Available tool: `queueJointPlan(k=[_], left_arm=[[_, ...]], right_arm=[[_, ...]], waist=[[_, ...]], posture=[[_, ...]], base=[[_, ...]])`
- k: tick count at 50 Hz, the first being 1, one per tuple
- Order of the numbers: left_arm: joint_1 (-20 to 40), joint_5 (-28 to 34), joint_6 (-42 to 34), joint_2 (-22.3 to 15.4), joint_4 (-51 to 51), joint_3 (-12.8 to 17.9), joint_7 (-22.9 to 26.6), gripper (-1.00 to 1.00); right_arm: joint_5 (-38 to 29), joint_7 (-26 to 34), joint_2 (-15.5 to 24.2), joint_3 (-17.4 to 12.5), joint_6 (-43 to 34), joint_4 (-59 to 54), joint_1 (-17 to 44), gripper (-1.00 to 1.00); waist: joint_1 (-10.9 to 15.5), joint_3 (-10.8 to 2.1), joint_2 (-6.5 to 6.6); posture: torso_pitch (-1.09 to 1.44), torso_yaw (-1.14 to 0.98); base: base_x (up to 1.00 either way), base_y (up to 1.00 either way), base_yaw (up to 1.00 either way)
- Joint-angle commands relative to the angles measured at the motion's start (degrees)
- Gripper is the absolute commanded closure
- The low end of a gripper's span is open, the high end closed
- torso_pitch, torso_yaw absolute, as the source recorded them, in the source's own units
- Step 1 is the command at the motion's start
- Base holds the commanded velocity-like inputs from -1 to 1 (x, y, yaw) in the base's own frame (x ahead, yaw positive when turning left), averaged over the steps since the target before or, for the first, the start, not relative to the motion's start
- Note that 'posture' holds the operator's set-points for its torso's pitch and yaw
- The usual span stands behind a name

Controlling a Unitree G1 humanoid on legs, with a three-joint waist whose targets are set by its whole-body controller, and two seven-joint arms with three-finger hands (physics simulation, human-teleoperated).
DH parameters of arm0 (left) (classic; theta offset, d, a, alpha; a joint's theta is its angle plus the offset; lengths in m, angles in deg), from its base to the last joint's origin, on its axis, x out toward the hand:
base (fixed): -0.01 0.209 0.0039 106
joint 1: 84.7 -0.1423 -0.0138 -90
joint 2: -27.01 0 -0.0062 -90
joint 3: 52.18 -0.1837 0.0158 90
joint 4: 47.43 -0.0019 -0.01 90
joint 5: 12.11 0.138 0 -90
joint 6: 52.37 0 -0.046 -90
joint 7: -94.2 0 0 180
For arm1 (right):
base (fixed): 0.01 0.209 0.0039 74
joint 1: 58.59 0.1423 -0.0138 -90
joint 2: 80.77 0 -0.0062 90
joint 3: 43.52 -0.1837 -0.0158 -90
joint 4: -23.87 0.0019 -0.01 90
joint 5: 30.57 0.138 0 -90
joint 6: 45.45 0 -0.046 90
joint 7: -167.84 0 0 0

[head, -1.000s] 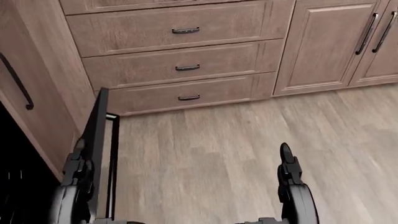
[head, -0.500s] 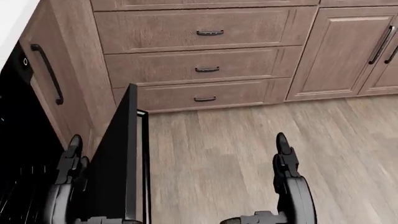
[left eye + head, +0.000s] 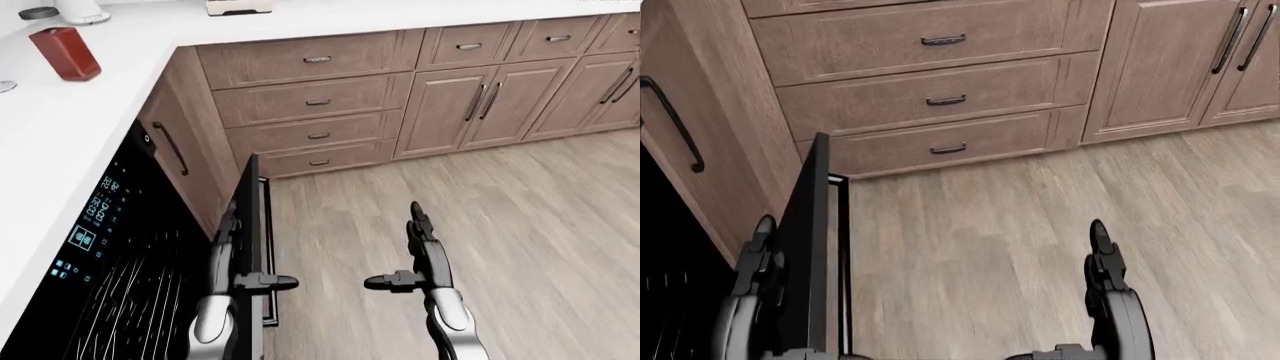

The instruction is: Close the dishwasher door

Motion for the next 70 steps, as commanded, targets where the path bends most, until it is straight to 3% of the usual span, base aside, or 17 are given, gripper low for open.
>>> queueJointPlan(k=[1,7,11,16,31,36,40,48,53,70], left_arm=[[0.76,-0.10,1.53,-0.28,2.47,0.34,-0.11,-1.00],[2.58,-2.14,-1.59,0.67,2.17,-0.57,-0.42,-1.00],[6.89,-6.48,-9.63,0.86,4.10,-0.28,-1.69,-1.00],[10.15,-8.05,-18.97,1.94,10.82,-3.19,-3.71,-1.00],[22.22,-15.88,-24.34,9.22,-5.70,-8.44,-6.07,-1.00],[25.96,-18.58,-23.35,11.88,-15.32,-9.24,-4.27,-1.00],[29.15,-17.10,-17.81,13.63,-24.10,-9.55,-4.27,-1.00],[41.27,-19.00,-3.02,14.65,-49.52,-4.33,-6.56,-1.00],[46.21,-20.34,3.89,14.33,-62.34,-1.96,-5.47,-1.00],[48.63,-19.69,8.28,14.11,-70.94,0.78,-5.15,-1.00]], right_arm=[[0.05,0.03,0.01,0.08,1.78,2.37,1.06,-1.00],[0.30,0.12,0.07,-0.13,1.86,2.17,1.07,-1.00],[0.41,0.16,0.10,-0.21,1.92,1.92,1.22,-1.00],[0.51,0.13,0.17,-0.34,2.04,1.66,1.28,-1.00],[1.21,0.45,0.40,-0.99,1.61,2.93,0.70,-1.00],[1.30,0.53,0.40,-1.08,1.39,3.66,0.34,-1.00],[1.43,0.63,0.47,-1.25,1.51,3.63,0.29,-1.00],[1.37,0.58,0.42,-1.22,1.50,3.76,0.22,-1.00],[1.34,0.58,0.40,-1.19,1.56,3.65,0.29,-1.00],[1.34,0.62,0.42,-1.10,1.84,2.81,0.73,-1.00]], waist=[[0.05,-0.90,-0.22],[-0.02,-1.21,-0.54],[0.17,-1.46,-0.74],[0.04,-1.55,-0.90],[0.29,-1.37,-1.60],[0.33,-1.31,-1.94],[0.34,-1.14,-2.21],[0.23,0.26,-2.78],[0.28,1.36,-2.87],[-0.01,5.98,-2.75]], posture=[[0.01,0.00],[0.01,0.00],[0.01,0.00],[0.01,0.00],[0.01,0.00],[0.01,0.00],[0.02,0.00],[0.07,0.00],[0.11,0.00],[0.26,0.00]], base=[[0.00,0.00,0.00],[0.00,0.00,0.00],[0.00,0.00,0.00],[0.00,0.00,0.00],[0.00,0.00,0.00],[0.00,0.00,0.00],[0.00,0.00,0.00],[0.00,0.00,0.00],[0.00,0.00,0.00],[0.00,0.00,0.00]])
